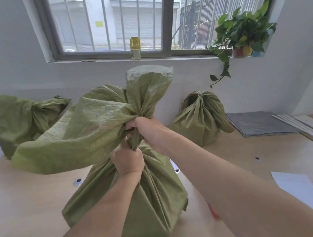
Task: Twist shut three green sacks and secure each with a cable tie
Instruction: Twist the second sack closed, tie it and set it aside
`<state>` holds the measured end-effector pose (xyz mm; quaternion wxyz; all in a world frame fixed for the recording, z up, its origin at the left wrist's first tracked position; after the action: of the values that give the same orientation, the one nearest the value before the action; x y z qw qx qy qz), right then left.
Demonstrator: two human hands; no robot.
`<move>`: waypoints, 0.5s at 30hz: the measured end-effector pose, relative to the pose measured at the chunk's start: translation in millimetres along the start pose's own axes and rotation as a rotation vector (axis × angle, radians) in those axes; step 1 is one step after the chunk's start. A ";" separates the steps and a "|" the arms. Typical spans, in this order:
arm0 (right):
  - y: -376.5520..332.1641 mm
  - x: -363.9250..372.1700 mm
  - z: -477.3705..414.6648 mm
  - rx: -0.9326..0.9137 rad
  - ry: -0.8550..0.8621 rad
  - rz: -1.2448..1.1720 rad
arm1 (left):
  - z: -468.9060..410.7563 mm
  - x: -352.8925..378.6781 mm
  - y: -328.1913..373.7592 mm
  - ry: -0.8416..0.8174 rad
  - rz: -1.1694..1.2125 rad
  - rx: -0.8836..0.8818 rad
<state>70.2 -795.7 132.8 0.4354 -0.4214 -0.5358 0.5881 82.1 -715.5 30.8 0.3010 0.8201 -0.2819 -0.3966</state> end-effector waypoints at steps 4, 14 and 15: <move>21.4 -16.4 3.3 0.021 0.015 -0.052 | 14.4 16.5 -6.9 -0.022 -0.153 -0.037; 86.6 -61.8 18.5 0.147 0.187 -0.196 | 73.0 52.8 -15.6 -0.415 -0.223 -0.320; 88.8 -65.8 24.4 0.168 0.205 -0.173 | 78.9 55.2 -11.8 -0.448 -0.181 -0.358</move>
<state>58.9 -869.7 47.9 0.5705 -0.3934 -0.4718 0.5452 49.1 -767.8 -43.9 0.3344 0.6681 -0.1926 -0.6362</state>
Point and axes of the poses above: each hand's wrist, its own z-axis away from the middle knuckle, its own x-axis out of the palm, y = z × x, the point moved 2 cm from there along -z, towards the middle knuckle, and after that the axes turned 9 degrees about -y, right-handed, at the moved point
